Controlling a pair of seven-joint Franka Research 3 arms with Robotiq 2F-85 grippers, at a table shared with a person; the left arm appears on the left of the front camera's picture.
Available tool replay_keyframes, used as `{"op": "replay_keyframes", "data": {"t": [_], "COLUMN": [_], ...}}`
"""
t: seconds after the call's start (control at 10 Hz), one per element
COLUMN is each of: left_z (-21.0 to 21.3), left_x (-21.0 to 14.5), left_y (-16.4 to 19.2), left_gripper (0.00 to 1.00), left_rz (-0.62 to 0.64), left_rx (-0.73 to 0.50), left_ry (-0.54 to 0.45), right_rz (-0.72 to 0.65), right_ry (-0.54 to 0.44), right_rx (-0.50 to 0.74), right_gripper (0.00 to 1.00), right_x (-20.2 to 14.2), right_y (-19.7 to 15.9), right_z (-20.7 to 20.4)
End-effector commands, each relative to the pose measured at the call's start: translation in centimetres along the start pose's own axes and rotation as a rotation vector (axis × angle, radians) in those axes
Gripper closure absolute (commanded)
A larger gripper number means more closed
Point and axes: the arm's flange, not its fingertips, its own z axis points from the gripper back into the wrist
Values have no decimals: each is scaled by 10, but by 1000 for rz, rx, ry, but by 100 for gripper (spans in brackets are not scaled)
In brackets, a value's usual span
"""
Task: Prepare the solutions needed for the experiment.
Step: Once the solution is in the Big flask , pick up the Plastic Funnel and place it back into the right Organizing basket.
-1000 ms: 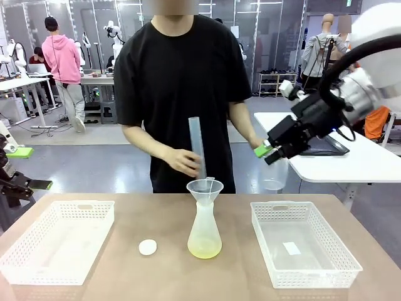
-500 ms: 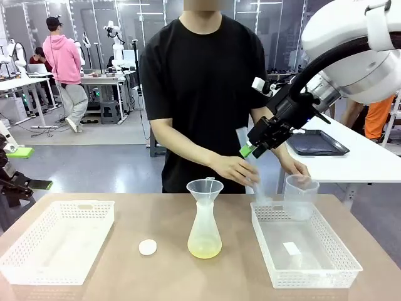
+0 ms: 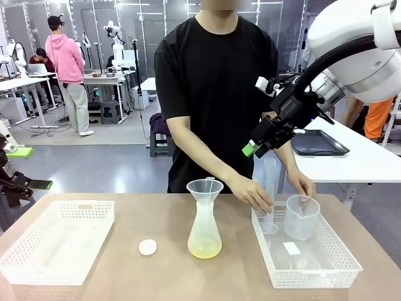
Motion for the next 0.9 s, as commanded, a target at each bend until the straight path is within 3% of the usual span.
{"op": "replay_keyframes", "data": {"t": [0.0,0.3,0.8], "left_z": [0,0,0], "left_x": [0,0,0], "left_y": [-2,-2,-2], "left_gripper": [0,0,0], "left_rz": [-4,-4,-4], "left_rx": [-7,-7,-7], "left_ry": [8,8,8], "right_rz": [12,57,65], "right_ry": [41,183,339], "right_rx": [-16,-81,-86], "right_gripper": [36,36,36], "right_x": [12,60,99], "right_y": [0,7,13], "right_z": [-7,-38,-91]}}
